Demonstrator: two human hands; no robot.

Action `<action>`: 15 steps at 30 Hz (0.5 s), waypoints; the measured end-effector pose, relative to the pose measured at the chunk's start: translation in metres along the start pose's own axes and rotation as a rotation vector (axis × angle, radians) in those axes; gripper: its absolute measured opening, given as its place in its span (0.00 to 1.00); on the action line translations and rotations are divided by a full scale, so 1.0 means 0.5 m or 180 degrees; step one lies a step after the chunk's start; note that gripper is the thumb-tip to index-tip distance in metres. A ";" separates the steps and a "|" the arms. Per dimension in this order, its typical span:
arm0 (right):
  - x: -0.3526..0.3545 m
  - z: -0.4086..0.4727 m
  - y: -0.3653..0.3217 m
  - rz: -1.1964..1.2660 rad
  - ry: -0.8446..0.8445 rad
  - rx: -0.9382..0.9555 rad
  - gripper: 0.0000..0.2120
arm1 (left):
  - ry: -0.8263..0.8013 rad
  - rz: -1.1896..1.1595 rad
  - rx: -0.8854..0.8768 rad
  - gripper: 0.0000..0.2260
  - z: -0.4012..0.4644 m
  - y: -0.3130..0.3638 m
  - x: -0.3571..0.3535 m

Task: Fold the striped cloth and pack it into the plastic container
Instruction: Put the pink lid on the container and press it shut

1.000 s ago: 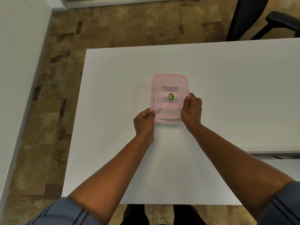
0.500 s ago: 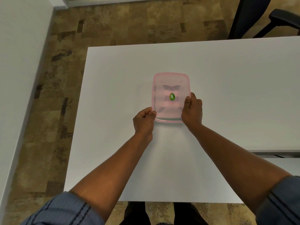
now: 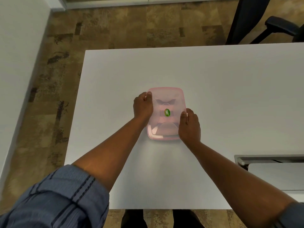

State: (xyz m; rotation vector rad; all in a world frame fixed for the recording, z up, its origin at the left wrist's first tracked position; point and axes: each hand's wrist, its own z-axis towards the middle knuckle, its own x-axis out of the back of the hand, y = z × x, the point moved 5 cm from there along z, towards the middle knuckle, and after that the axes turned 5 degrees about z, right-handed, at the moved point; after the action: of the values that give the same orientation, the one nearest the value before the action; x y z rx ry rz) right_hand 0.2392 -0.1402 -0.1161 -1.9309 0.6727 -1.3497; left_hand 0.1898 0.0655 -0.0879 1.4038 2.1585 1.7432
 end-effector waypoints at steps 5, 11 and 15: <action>0.017 0.043 -0.029 0.0172 0.0064 -0.0249 0.17 | 0.0095 0.0125 -0.0025 0.19 0.041 0.012 -0.007; -0.009 0.138 -0.063 0.0636 0.0101 -0.0334 0.31 | 0.0186 0.0199 -0.0105 0.16 0.055 0.010 -0.020; -0.015 0.155 -0.072 0.0678 0.0023 -0.0696 0.21 | 0.0333 0.0237 -0.0287 0.14 0.058 -0.002 -0.028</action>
State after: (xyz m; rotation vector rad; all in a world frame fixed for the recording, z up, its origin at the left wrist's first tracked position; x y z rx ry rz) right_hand 0.3108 -0.0936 -0.1110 -1.9576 1.0353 -1.1918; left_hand 0.2128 0.0788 -0.1059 1.4192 2.0718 1.9557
